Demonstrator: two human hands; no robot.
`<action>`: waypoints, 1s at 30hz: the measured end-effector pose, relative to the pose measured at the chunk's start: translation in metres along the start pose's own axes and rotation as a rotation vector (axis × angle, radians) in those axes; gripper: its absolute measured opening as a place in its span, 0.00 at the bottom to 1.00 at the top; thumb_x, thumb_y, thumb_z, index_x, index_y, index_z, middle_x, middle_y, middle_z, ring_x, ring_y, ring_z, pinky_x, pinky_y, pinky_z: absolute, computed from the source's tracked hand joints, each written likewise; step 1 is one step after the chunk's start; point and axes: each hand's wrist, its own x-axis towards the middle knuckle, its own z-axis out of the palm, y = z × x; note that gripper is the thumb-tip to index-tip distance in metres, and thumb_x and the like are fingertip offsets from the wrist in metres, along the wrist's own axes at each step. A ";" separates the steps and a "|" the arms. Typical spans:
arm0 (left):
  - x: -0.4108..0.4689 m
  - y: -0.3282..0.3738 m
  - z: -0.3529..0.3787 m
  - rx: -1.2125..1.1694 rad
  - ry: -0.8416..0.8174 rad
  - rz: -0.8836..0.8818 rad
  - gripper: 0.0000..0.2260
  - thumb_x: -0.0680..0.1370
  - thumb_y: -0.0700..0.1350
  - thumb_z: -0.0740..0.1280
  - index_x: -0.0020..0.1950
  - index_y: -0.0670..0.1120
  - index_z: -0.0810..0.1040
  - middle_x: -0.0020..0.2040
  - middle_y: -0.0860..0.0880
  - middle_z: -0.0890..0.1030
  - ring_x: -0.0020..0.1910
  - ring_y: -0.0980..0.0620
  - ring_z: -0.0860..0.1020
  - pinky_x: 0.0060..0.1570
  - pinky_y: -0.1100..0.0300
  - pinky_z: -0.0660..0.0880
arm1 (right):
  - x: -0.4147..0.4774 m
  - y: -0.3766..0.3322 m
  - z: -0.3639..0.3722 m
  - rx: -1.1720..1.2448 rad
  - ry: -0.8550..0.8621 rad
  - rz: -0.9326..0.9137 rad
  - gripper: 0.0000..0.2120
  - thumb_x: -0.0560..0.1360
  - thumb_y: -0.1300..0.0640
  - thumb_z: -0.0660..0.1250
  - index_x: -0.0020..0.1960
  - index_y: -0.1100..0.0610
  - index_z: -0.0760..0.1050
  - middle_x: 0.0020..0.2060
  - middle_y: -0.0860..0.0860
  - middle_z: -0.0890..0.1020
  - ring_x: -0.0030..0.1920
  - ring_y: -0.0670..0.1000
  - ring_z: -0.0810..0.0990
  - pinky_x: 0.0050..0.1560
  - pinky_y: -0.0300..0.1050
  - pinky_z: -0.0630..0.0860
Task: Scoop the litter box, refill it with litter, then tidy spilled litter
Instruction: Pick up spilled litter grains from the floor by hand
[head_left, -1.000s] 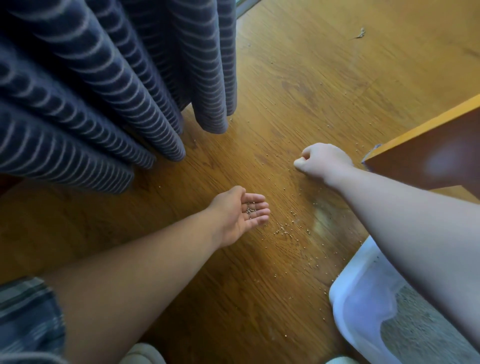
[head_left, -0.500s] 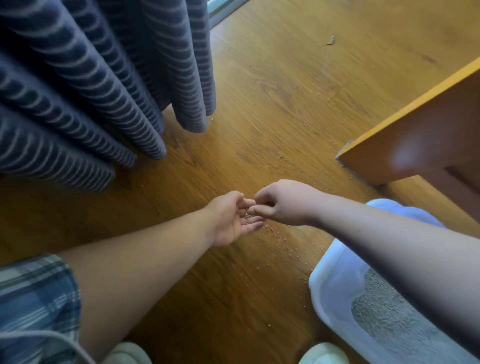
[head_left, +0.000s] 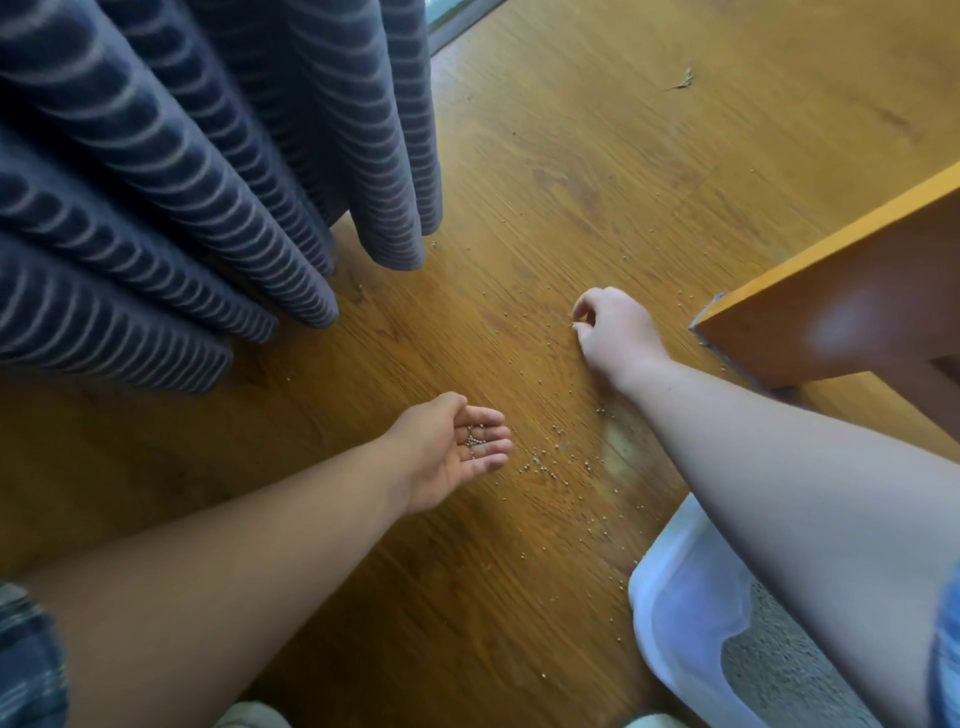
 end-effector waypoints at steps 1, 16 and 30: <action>0.000 0.000 0.000 -0.004 -0.001 -0.004 0.19 0.85 0.45 0.52 0.57 0.35 0.79 0.49 0.38 0.82 0.48 0.44 0.83 0.43 0.53 0.81 | 0.000 0.001 0.003 0.007 0.010 0.004 0.02 0.79 0.55 0.66 0.50 0.51 0.76 0.47 0.48 0.74 0.48 0.55 0.76 0.49 0.48 0.73; -0.002 -0.003 0.011 0.004 -0.007 -0.044 0.20 0.85 0.45 0.51 0.59 0.36 0.79 0.54 0.37 0.83 0.52 0.43 0.83 0.43 0.53 0.82 | -0.003 -0.006 0.007 -0.281 -0.022 -0.163 0.04 0.79 0.62 0.57 0.48 0.54 0.69 0.45 0.50 0.70 0.49 0.55 0.72 0.41 0.48 0.67; -0.008 0.000 0.015 0.009 -0.019 -0.029 0.19 0.85 0.45 0.52 0.59 0.36 0.79 0.54 0.37 0.82 0.53 0.42 0.83 0.46 0.52 0.83 | -0.010 0.007 0.006 -0.005 0.015 -0.034 0.04 0.81 0.56 0.62 0.48 0.52 0.73 0.46 0.49 0.74 0.45 0.54 0.73 0.46 0.46 0.69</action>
